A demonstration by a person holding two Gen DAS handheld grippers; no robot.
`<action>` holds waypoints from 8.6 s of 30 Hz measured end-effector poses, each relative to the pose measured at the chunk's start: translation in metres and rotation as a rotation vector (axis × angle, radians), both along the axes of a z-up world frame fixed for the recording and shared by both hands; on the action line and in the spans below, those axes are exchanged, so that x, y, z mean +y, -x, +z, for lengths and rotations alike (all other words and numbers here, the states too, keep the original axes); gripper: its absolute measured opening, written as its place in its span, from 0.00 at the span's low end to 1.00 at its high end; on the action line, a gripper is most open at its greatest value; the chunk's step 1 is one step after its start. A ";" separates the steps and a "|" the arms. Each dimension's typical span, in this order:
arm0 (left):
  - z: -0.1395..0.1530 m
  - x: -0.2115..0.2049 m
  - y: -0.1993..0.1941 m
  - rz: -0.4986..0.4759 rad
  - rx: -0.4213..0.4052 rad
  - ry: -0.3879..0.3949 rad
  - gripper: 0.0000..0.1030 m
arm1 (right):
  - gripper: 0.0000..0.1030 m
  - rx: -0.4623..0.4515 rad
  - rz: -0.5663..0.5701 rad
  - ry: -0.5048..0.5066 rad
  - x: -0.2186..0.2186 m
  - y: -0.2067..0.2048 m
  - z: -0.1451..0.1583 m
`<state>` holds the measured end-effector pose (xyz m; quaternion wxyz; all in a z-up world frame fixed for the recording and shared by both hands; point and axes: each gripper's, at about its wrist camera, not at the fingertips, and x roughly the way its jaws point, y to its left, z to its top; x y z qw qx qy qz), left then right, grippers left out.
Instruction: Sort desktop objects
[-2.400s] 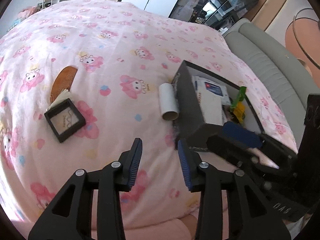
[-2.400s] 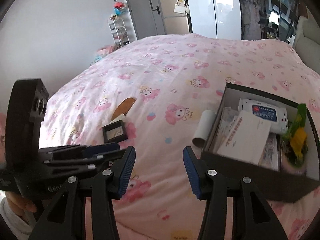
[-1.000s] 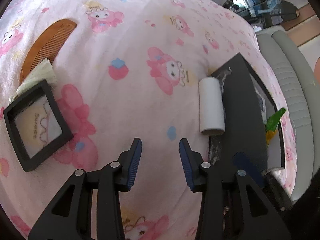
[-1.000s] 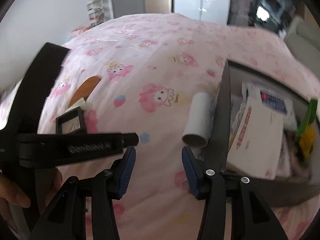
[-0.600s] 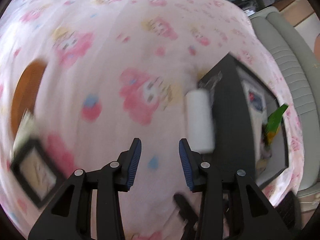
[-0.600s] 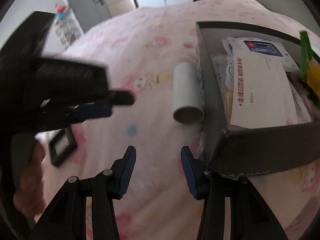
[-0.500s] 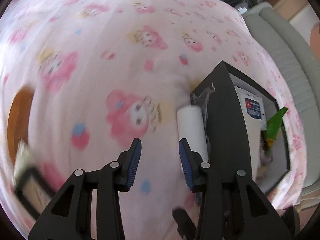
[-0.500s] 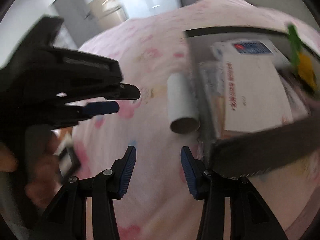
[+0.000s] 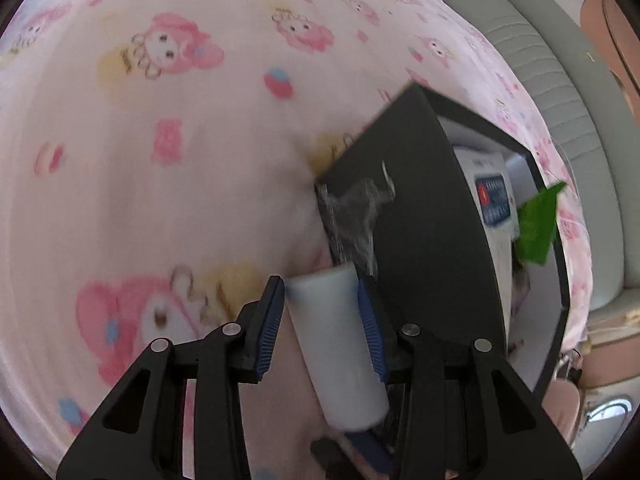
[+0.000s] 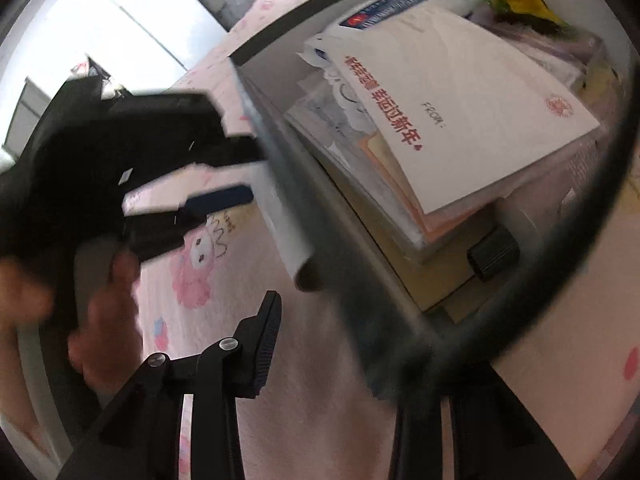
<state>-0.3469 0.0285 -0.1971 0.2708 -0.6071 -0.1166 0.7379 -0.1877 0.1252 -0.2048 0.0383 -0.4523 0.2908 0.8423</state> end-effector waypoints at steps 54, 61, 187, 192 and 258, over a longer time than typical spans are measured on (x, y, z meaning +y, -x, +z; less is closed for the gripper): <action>0.038 -0.129 -0.171 0.394 0.001 -0.016 0.32 | 0.04 0.007 0.432 -0.147 0.008 0.053 0.054; 0.021 -0.113 -0.159 0.383 -0.033 -0.013 0.41 | 0.06 0.000 0.498 -0.168 -0.002 0.039 0.062; 0.098 0.182 -0.102 0.064 0.133 -0.027 0.59 | 0.30 0.065 0.352 -0.037 0.238 0.010 0.116; 0.103 0.173 -0.107 0.091 0.160 -0.047 0.59 | 0.30 0.066 0.386 -0.033 0.232 0.012 0.113; 0.206 -0.066 -0.357 0.333 0.452 0.003 0.61 | 0.37 0.308 0.787 -0.226 0.006 -0.183 0.202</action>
